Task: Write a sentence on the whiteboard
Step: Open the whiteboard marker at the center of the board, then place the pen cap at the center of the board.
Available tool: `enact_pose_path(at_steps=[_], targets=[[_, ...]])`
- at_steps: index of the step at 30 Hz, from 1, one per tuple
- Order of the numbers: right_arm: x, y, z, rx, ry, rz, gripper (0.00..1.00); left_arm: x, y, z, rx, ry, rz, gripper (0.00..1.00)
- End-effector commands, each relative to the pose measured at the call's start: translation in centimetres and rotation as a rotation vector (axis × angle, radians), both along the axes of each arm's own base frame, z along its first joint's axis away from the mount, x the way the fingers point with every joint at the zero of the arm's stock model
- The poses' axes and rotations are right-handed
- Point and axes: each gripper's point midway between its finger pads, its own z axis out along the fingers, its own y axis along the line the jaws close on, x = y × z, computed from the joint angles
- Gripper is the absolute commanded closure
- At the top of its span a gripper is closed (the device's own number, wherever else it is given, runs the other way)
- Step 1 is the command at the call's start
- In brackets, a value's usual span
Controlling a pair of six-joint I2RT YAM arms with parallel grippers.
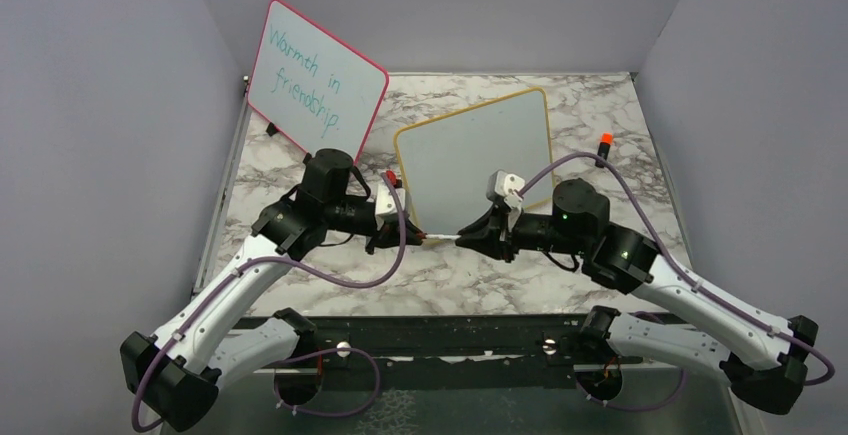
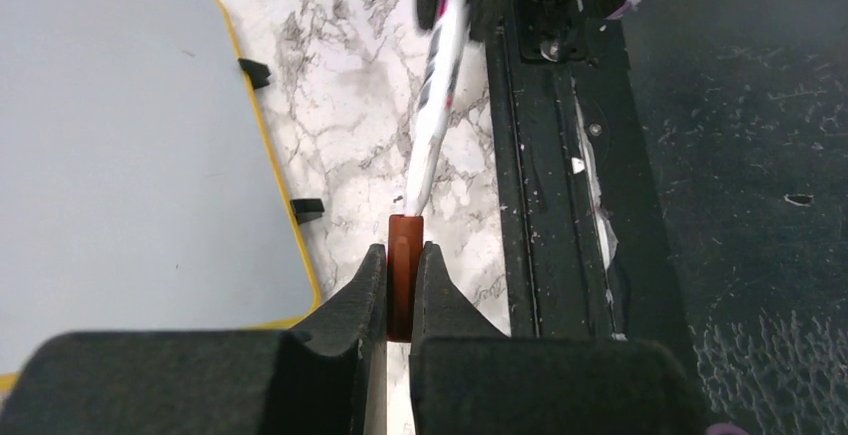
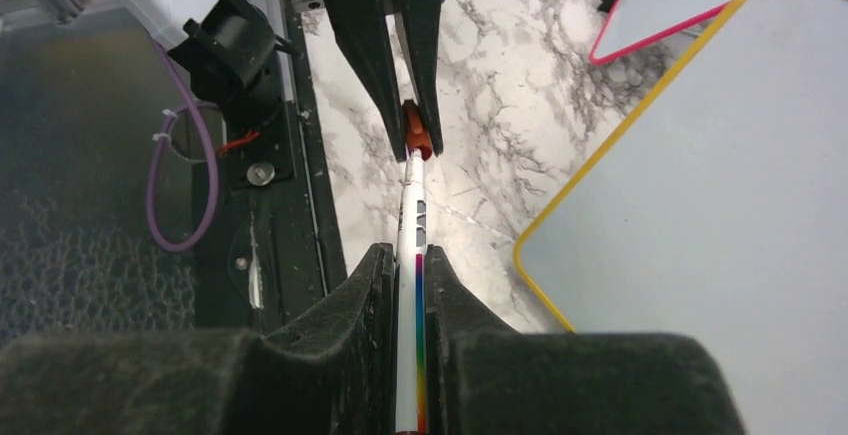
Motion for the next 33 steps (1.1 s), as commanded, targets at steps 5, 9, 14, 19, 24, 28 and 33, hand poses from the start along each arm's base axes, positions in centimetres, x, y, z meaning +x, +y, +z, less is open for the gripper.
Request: enact_pose_path(at_steps=[5, 9, 14, 19, 24, 28, 33], targets=[[-2.4, -3.0, 1.8, -0.032, -0.046, 0.033, 1.0, 3.3, 1.7, -1.3, 0.069, -0.045, 0.169, 1.0], [-1.0, -4.0, 2.3, -0.017, -0.087, -0.069, 1.0, 4.5, 2.4, -1.2, 0.087, -0.053, 0.269, 1.0], [1.8, -5.1, 2.9, 0.039, -0.152, -0.241, 0.99, 6.8, 4.1, -1.6, 0.093, 0.009, 0.525, 1.0], [3.7, -5.6, 2.8, 0.053, -0.205, -0.339, 0.99, 9.9, 7.4, -2.8, 0.102, 0.107, 0.891, 1.0], [5.4, -6.4, 2.3, 0.038, -0.232, -0.437, 1.0, 11.3, 9.8, -5.7, 0.117, 0.267, 1.177, 1.0], [6.1, -7.1, 2.1, 0.042, -0.244, -0.493, 0.99, 11.6, 10.8, -9.2, 0.152, 0.406, 1.333, 1.0], [6.5, -7.8, 1.9, 0.049, -0.258, -0.531, 1.0, 12.1, 12.0, -12.5, 0.205, 0.486, 1.481, 0.99]])
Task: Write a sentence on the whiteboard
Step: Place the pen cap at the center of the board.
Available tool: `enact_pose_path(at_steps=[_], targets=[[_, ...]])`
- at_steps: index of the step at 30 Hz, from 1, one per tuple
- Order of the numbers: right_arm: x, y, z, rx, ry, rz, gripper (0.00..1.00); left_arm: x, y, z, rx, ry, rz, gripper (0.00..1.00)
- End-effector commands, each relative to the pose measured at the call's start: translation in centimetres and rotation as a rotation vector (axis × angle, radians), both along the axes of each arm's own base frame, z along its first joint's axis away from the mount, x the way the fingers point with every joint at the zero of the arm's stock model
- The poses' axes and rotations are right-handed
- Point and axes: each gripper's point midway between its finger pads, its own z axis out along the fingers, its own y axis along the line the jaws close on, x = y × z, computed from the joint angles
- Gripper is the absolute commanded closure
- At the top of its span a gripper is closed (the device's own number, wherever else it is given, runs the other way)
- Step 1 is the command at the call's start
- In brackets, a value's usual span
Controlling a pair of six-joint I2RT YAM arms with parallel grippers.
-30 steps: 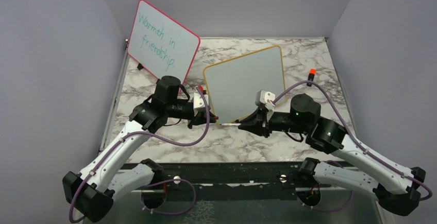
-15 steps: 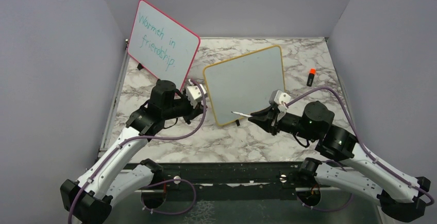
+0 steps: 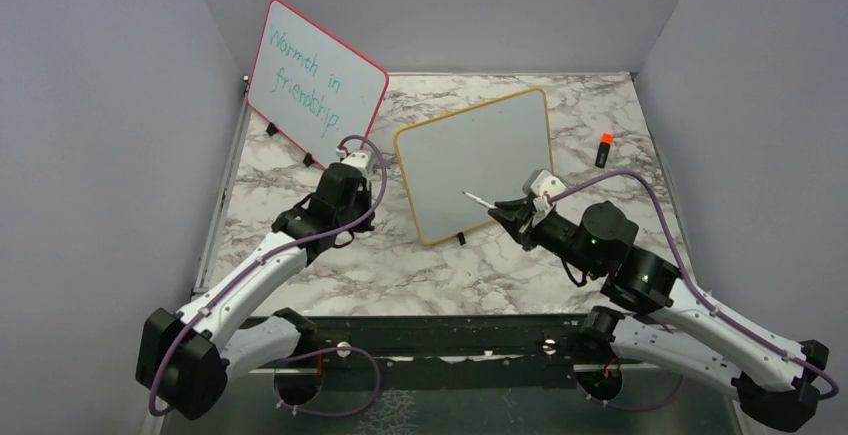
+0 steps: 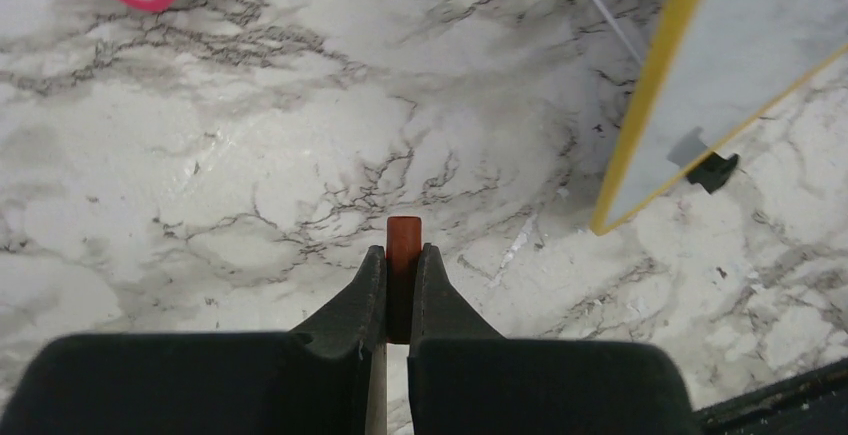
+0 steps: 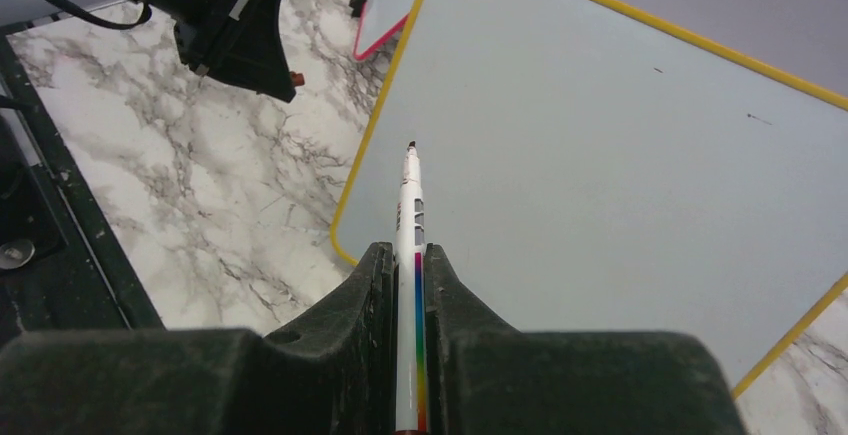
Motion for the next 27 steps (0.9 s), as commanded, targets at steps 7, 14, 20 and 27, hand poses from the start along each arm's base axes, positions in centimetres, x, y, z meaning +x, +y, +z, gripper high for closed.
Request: enact_pose_path(at_steps=[7, 14, 20, 27], targets=[[1.2, -1.3, 1.2, 0.046, -0.072, -0.094, 1.0, 1.6, 2.9, -5.5, 0.079, 0.119, 0.323, 0.98], [0.8, -1.2, 1.5, 0.058, -0.079, -0.071, 1.0, 2.3, 3.7, -7.9, 0.112, 0.124, 0.4, 0.93], [0.7, -1.5, 1.6, 0.066, -0.083, -0.076, 0.99, 3.1, 3.4, -9.3, 0.107, 0.132, 0.417, 0.92], [0.5, -1.6, 1.5, 0.074, -0.077, -0.075, 1.0, 3.4, 3.7, -10.4, 0.124, 0.15, 0.445, 0.8]])
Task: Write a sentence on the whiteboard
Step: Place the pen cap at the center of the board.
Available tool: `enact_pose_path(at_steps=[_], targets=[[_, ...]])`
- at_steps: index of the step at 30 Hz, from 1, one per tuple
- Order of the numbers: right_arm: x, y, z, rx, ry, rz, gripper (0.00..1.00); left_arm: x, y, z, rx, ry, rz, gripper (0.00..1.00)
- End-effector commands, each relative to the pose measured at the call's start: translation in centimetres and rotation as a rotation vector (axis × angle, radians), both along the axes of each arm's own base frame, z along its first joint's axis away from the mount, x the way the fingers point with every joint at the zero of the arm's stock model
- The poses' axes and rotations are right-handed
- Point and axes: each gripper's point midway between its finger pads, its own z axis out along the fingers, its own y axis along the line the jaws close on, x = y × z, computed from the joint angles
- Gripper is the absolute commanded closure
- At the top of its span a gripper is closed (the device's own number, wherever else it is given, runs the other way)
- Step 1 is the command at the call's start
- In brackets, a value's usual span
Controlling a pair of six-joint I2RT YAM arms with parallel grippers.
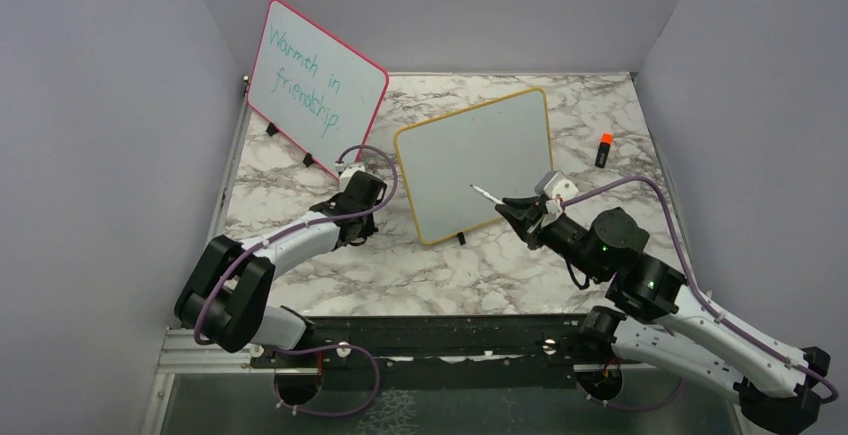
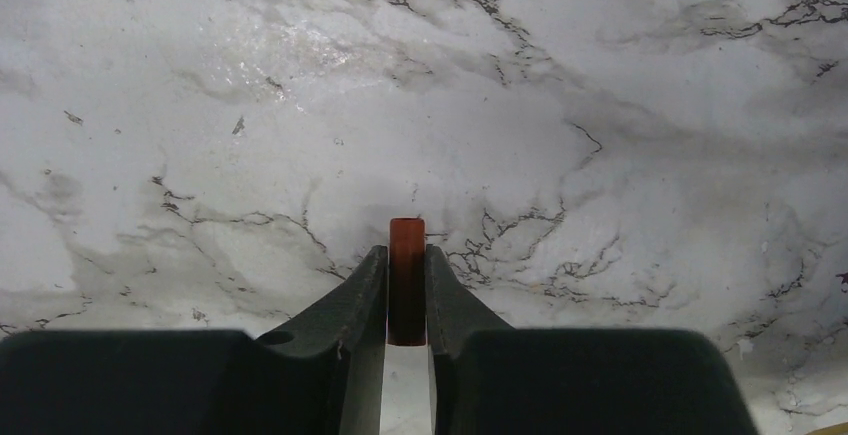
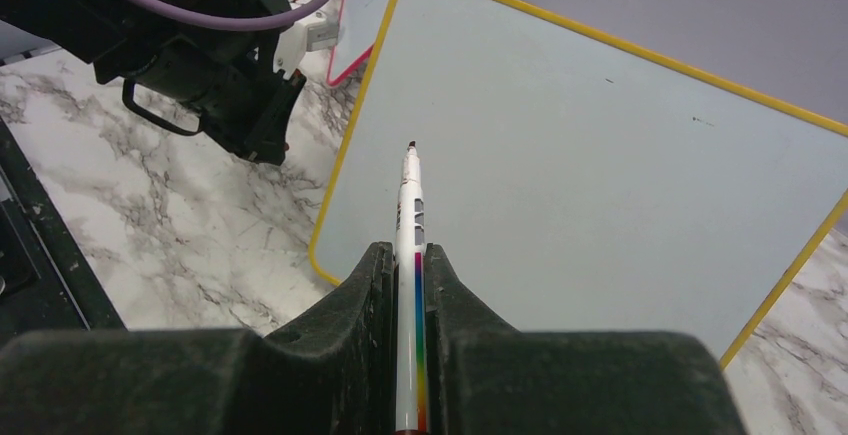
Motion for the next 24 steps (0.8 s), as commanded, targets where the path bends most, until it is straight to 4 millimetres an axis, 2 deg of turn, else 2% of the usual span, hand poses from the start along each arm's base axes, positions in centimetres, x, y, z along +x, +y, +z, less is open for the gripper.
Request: enact_pose_path(at_steps=[1, 5, 11, 12, 17, 24], targets=[[0.0, -0.2, 0.6, 0.028, -0.023, -0.011, 1.0, 1.2, 0.4, 0.5, 0.0, -0.047, 0.055, 0.77], [-0.2, -0.4, 0.9, 0.04, -0.027, -0.007, 1.0, 1.1, 0.4, 1.3, -0.016, -0.065, 0.062, 0.69], [-0.4, -0.6, 1.2, 0.053, -0.032, -0.006, 1.0, 0.7, 1.2, 4.0, -0.033, -0.134, 0.085, 0.35], [-0.4, -0.7, 1.2, 0.054, -0.032, -0.011, 1.0, 0.6, 1.4, 4.7, -0.039, -0.151, 0.09, 0.27], [-0.5, -0.6, 1.2, 0.047, -0.019, 0.0, 1.0, 0.2, 1.7, 8.8, -0.058, -0.242, 0.037, 0.01], [-0.3, -0.2, 0.6, 0.048, 0.029, -0.008, 0.98, -0.4, 2.6, 13.9, -0.052, -0.355, -0.004, 0.01]])
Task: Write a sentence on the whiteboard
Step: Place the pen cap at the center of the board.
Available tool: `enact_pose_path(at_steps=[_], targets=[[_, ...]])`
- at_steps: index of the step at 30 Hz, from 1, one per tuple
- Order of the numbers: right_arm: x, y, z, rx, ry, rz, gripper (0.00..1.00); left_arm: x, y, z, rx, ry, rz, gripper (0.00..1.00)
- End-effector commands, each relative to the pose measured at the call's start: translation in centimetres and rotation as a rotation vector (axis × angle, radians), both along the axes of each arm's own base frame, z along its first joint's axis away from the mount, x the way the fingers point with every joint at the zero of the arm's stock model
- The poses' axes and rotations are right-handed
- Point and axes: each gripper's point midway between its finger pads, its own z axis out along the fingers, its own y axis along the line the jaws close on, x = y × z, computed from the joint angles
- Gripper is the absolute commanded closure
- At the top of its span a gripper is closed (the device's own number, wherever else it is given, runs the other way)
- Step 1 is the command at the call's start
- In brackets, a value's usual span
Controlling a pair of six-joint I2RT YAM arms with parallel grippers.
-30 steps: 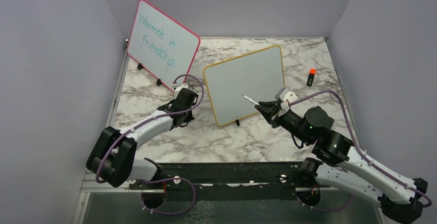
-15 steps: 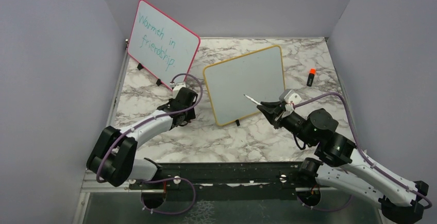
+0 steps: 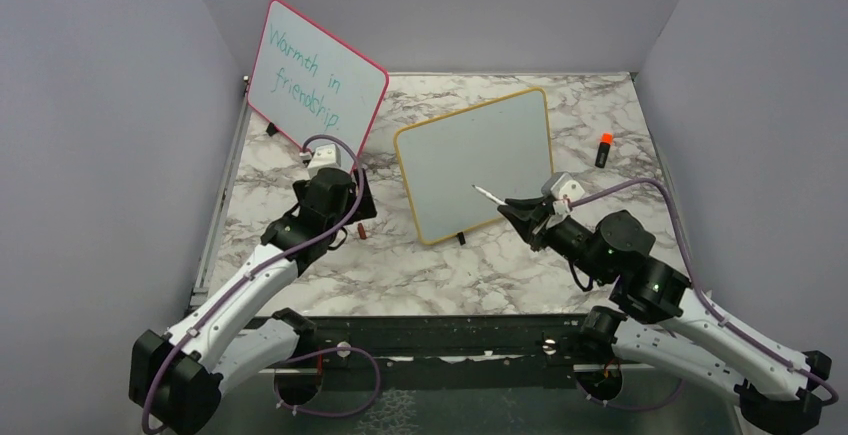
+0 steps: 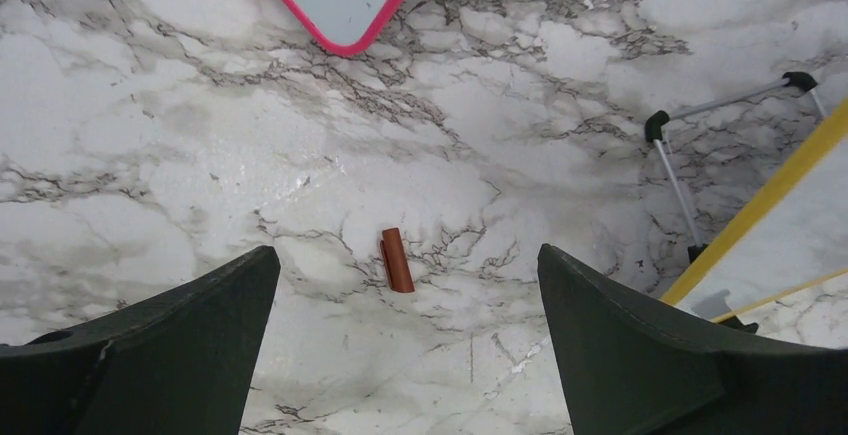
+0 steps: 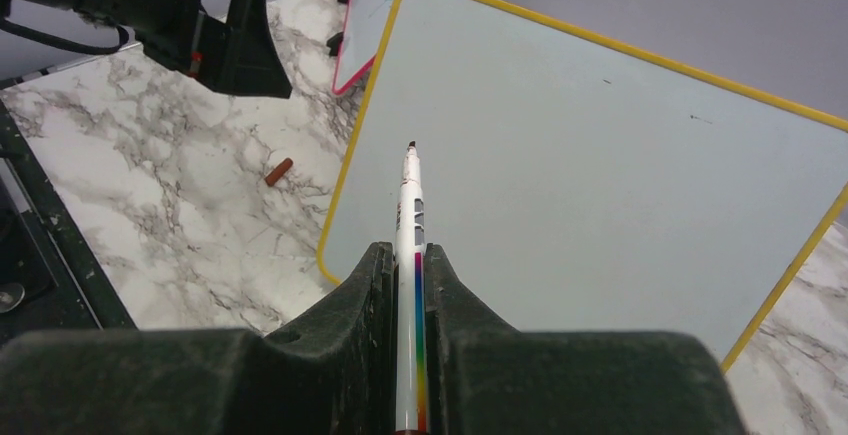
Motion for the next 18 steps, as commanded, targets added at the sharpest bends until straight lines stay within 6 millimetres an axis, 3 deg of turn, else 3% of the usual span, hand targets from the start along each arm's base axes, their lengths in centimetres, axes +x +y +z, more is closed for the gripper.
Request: enact_pose_path(at_steps=[1, 6, 13, 18], targets=[[0.1, 0.3, 0.2, 0.023, 0.035, -0.008, 0.97, 0.0, 1.3, 3.7, 0.051, -0.075, -0.003, 0.01], [1.0, 0.7, 0.3, 0.026, 0.082, -0.052, 0.99, 0.3, 1.0, 6.6, 0.056, -0.148, -0.047, 0.01], [2.7, 2.5, 0.5, 0.008, 0.152, -0.088, 1.0, 2.2, -0.4, 7.5, 0.086, -0.141, -0.098, 0.01], [4.5, 4.3, 0.5, -0.009, 0.158, -0.115, 1.0, 4.4, -0.8, 9.4, 0.081, -0.198, -0.1, 0.01]])
